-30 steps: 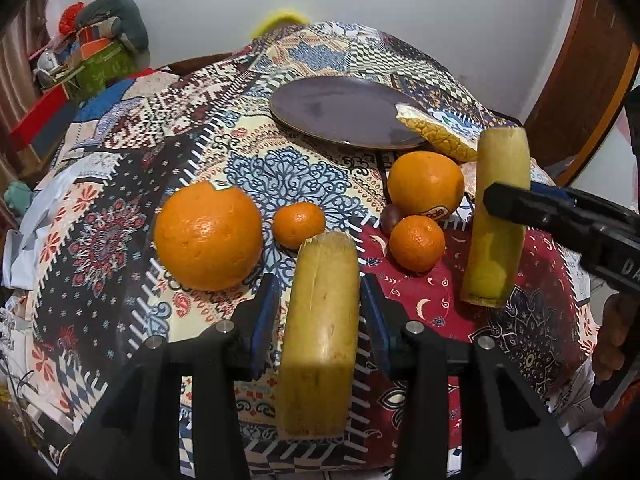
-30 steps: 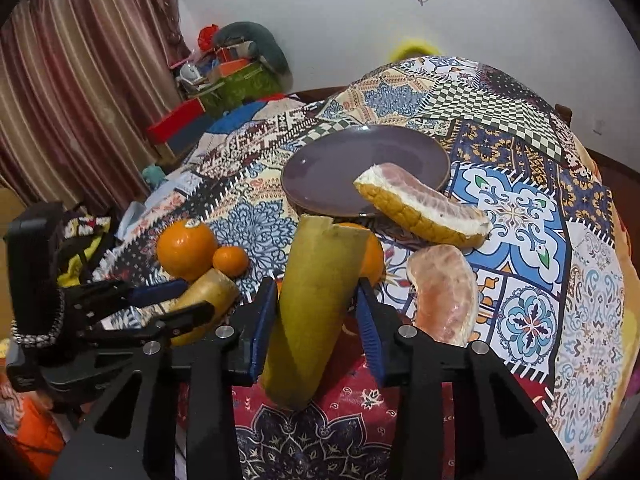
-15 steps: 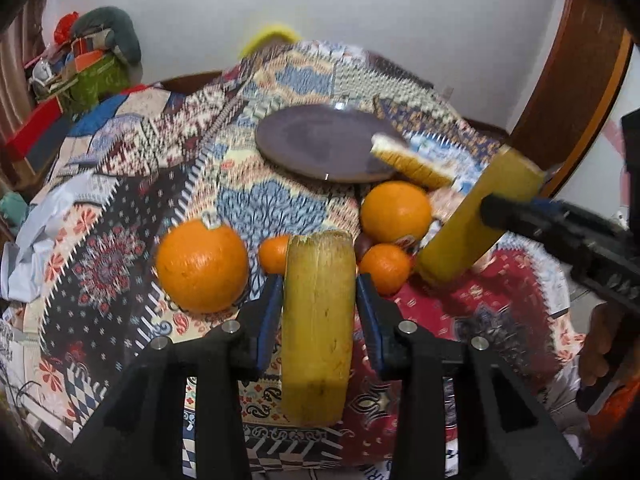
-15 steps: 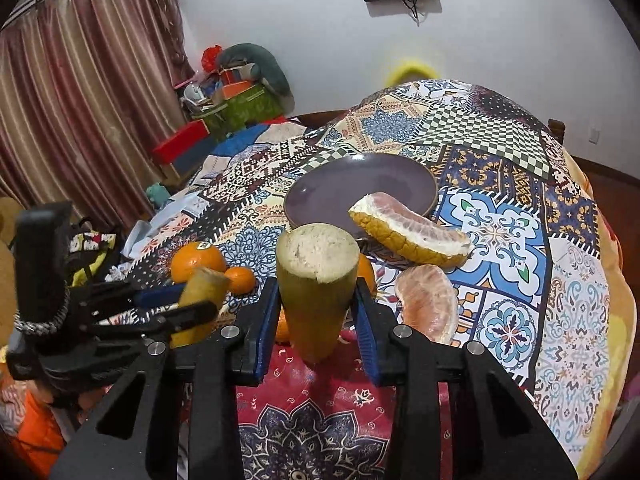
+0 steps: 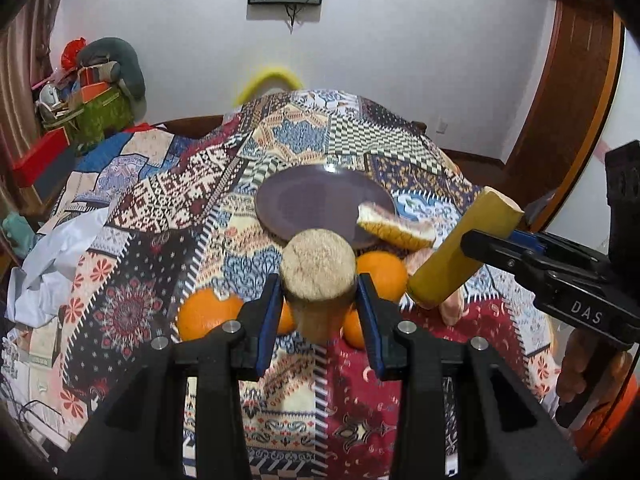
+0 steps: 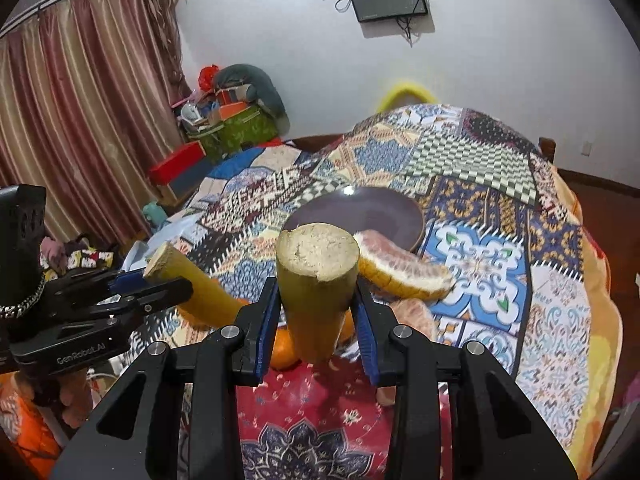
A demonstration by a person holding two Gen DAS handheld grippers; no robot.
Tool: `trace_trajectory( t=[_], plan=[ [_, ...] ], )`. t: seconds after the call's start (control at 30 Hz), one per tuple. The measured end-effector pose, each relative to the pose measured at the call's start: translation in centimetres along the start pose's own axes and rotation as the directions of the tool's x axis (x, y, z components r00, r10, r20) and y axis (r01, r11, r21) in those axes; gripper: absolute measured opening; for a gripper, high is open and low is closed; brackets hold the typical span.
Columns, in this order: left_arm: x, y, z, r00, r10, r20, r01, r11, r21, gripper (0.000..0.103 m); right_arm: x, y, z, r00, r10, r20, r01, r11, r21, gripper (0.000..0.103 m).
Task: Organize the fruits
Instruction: 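Carry both yellow cylinders upright toward the dark plate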
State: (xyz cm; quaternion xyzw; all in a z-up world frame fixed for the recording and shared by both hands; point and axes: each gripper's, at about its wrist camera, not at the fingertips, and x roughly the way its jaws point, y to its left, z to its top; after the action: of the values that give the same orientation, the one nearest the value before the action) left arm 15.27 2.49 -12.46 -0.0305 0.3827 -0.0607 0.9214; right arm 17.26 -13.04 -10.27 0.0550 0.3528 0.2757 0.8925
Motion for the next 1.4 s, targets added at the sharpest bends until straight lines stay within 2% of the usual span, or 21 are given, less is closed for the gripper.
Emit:
trace_trajectory(
  t=[0.5,0.7,1.4],
  plan=[
    [0.9,0.4,4.1,0.997,0.026,0.079,-0.026,1.000,0.002,0.037,0.3,-1.5,3.7,0.996,-0.037,0.085,0.039,0.999,-0.021,0.033],
    [2.3,0.9,5.5,0.996,0.036,0.087,-0.037,0.999,0.007,0.037,1.1,-2.2,5.1,0.993,-0.052,0.102,0.055,0.998,-0.029,0.033],
    [9.9,2.9,7.9,1.000,0.024,0.013,-0.024,1.000,-0.002,0.037,8.9,-2.2,6.9,1.000,0.006,0.003,-0.006,0.997,-0.081,0.033]
  ],
)
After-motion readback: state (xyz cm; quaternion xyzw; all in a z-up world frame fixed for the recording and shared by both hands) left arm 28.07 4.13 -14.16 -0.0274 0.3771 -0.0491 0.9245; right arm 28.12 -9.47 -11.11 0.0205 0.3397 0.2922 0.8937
